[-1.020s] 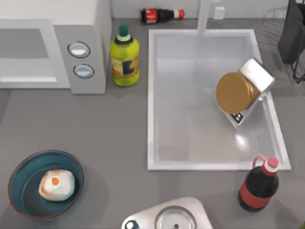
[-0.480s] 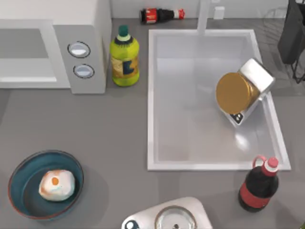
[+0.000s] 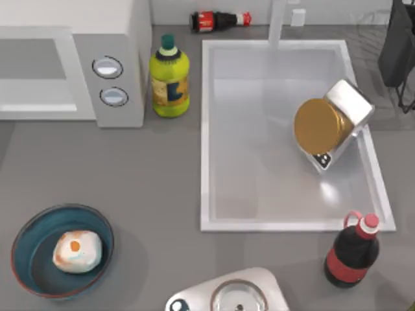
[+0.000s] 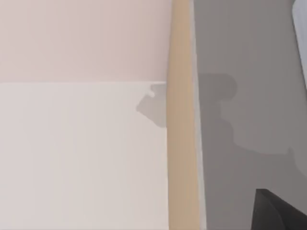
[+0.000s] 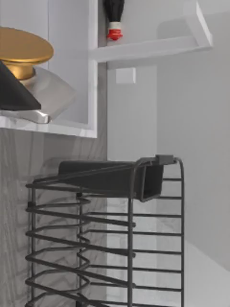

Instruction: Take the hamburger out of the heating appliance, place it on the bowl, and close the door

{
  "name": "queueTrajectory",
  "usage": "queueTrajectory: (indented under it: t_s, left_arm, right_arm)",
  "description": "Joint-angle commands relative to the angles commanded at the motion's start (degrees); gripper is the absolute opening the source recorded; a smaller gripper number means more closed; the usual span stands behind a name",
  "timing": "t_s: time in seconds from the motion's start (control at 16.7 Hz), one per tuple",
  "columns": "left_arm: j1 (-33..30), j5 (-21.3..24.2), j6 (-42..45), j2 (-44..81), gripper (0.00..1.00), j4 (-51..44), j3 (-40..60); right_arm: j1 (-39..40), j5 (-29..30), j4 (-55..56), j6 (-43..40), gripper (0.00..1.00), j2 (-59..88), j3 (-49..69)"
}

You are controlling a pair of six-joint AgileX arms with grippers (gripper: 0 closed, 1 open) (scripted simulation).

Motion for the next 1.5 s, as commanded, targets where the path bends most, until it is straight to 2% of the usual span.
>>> queueTrajectory:
  t_s: [0.24, 0.6, 0.96, 1.14, 1.5]
  left_arm:
    - [0.06, 0.03, 0.04, 1.48, 0.00, 4.14, -3.32]
    - [0.36, 0.17, 0.27, 6.23, 0.00, 20.05, -13.54]
    - [0.07, 0.16, 0.23, 6.61, 0.00, 21.65, -15.14]
    - [-1.98, -1.16, -0.95, 2.60, 0.00, 24.07, -19.13]
    - [-8.24, -4.03, -7.62, -9.54, 0.00, 30.87, -33.33]
  right_arm:
    - [0.00, 0.00, 0.00, 0.00, 1.00, 0.00, 0.00]
    - [0.00, 0.00, 0.00, 0.00, 1.00, 0.00, 0.00]
    - [0.00, 0.00, 0.00, 0.00, 1.00, 0.00, 0.00]
    - [0.00, 0.00, 0.00, 0.00, 1.00, 0.00, 0.00]
    - [0.00, 0.00, 0.00, 0.00, 1.00, 0.00, 0.00]
